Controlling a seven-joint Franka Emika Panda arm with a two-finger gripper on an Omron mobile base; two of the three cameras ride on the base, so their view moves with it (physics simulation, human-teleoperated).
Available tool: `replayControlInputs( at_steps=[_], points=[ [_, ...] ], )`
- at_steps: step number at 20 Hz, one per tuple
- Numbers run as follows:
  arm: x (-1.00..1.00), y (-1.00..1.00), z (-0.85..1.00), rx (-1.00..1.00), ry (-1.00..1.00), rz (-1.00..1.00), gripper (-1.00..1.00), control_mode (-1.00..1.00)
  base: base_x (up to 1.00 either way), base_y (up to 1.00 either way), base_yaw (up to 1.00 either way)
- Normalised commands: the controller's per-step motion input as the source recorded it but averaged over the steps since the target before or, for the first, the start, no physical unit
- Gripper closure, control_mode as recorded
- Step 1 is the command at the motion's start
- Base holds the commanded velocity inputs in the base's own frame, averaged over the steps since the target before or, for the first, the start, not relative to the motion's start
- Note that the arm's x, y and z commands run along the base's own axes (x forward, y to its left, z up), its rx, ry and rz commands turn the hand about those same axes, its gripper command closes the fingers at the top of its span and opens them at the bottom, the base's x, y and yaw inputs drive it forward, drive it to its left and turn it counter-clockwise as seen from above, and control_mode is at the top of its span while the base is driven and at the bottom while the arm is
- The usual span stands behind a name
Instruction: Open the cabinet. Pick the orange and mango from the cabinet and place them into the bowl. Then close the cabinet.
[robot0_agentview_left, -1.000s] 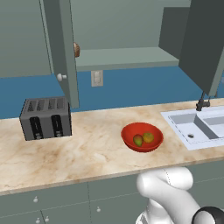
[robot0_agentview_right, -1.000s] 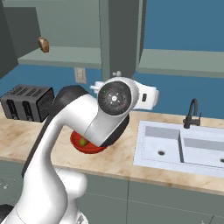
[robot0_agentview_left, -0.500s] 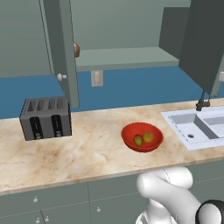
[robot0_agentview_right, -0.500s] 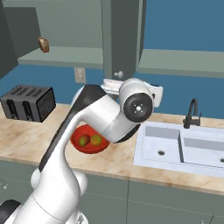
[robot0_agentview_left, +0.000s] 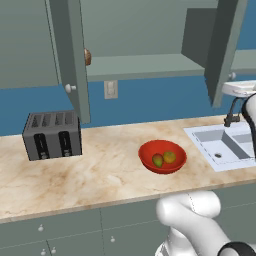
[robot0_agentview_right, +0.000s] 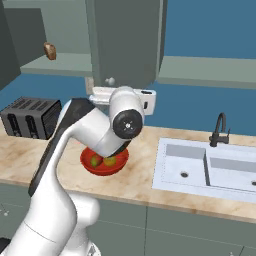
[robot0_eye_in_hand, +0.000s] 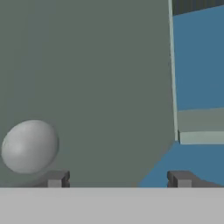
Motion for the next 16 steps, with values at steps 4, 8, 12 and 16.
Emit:
replayControlInputs(
  at_steps=[4, 8, 12, 16],
  points=[
    [1.0, 0.98, -0.27, 0.0, -0.09, 0.0, -1.0, -1.0, 0.0, 0.0, 0.0],
    [1.0, 0.63, -0.26, 0.03, -0.01, 0.0, -1.0, -1.0, 0.0, 0.0, 0.0],
    [1.0, 0.43, -0.27, 0.1, 0.0, 0.0, -1.0, -1.0, 0.0, 0.0, 0.0],
    [1.0, 0.13, -0.02, 0.08, 0.01, -0.05, -1.0, -1.0, 0.0, 0.0, 0.0]
  ],
)
